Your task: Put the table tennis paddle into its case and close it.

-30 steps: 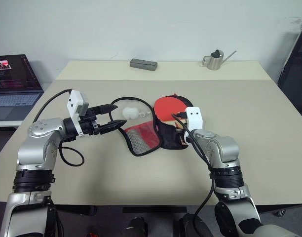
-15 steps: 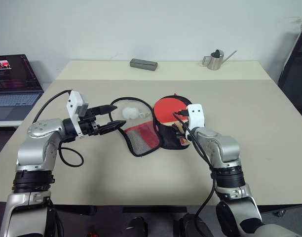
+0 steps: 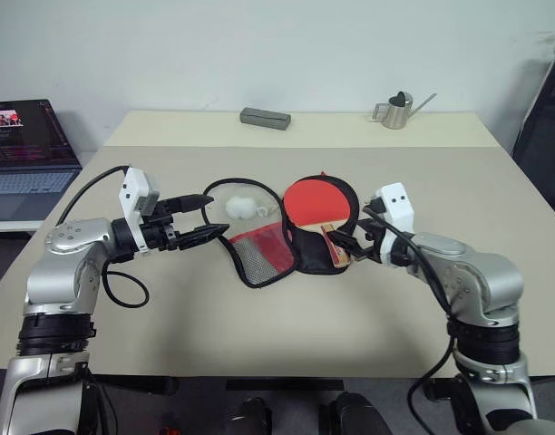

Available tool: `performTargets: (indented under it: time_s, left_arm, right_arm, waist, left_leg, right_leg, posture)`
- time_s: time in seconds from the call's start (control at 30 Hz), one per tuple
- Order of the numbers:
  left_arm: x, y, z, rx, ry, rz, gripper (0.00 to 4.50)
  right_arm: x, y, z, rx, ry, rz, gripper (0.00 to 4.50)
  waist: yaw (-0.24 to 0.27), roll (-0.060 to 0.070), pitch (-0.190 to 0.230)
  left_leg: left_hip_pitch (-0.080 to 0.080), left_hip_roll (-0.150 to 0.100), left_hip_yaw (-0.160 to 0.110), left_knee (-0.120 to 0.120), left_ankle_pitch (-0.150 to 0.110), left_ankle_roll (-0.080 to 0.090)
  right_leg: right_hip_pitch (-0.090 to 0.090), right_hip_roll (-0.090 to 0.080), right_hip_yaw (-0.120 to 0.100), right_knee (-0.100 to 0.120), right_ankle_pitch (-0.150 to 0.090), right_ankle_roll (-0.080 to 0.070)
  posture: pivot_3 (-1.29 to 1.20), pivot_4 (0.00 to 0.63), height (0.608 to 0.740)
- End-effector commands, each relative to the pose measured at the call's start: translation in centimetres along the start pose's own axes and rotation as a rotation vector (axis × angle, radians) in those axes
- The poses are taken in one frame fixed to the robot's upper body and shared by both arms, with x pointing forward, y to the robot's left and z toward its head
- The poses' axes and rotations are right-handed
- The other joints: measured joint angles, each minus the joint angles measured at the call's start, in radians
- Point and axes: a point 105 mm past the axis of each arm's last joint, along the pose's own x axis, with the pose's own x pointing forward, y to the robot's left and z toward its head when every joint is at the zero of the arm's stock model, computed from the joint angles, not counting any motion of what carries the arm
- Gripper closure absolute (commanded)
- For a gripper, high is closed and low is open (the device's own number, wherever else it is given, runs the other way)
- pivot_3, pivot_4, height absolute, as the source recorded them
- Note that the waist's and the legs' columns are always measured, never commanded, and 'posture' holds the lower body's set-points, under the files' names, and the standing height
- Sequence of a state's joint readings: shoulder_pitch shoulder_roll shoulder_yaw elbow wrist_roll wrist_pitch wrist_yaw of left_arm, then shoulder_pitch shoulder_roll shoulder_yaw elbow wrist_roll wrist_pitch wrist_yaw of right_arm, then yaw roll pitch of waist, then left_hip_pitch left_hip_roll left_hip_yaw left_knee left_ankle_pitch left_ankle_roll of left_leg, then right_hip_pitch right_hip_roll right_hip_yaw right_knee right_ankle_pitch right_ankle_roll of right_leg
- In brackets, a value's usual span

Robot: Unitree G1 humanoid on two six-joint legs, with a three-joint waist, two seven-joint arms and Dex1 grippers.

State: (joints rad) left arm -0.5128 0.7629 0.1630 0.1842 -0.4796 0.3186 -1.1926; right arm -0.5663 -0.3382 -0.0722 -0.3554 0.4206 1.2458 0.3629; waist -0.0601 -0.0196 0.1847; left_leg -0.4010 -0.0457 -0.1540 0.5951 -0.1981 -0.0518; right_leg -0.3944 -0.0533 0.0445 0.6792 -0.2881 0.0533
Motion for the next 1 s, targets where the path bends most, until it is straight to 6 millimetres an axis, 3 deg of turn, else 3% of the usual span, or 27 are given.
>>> performTargets:
  time_s: [0.03, 0.17, 0.37, 1.0]
  left_arm:
    - [0.4, -1.0, 1.7, 0.048, -0.021, -0.057, 0.60]
    - [1.1, -1.9, 2.1, 0.049, -0.026, -0.091, 0.60]
    - [1.4, -2.4, 2.4, 0.046, -0.025, -0.110, 0.60]
    - [1.0, -4.5, 2.3, 0.068, 0.071, -0.262, 0.60]
  right_arm:
    - [-1.3, -2.1, 0.9, -0.134, -0.033, -0.049, 0.90]
    - [-1.3, -2.7, -0.3, -0.284, 0.014, -0.028, 2.28]
    - [-0.5, -1.3, -2.7, -0.385, 0.067, 0.060, 4.27]
    - [0.7, -1.0, -3.6, -0.427, 0.090, 0.119, 4.27]
  waist:
    - [0.002, 0.000, 0.000]
    - [0.002, 0.000, 0.000]
    - [0.000, -0.001, 0.000]
    - [0.003, -0.001, 0.000]
  left_leg:
    - [0.000, 0.000, 0.000, 0.000, 0.000, 0.000]
    - [0.000, 0.000, 0.001, 0.000, 0.000, 0.000]
    - [0.000, 0.001, 0.002, 0.000, 0.000, 0.000]
    - [0.000, 0.001, 0.001, 0.000, 0.000, 0.000]
  right_leg:
    - [0.000, 0.000, 0.000, 0.000, 0.000, 0.000]
    - [0.001, 0.000, 0.000, -0.001, 0.000, 0.000]
    - [0.001, 0.000, 0.000, -0.001, 0.000, 0.000]
    - [0.001, 0.000, 0.000, -0.001, 0.000, 0.000]
  posture:
    - [0.00, 0.150, 0.740]
    - [0.00, 0.150, 0.740]
    - [0.00, 0.150, 0.740]
    - [0.00, 0.150, 0.740]
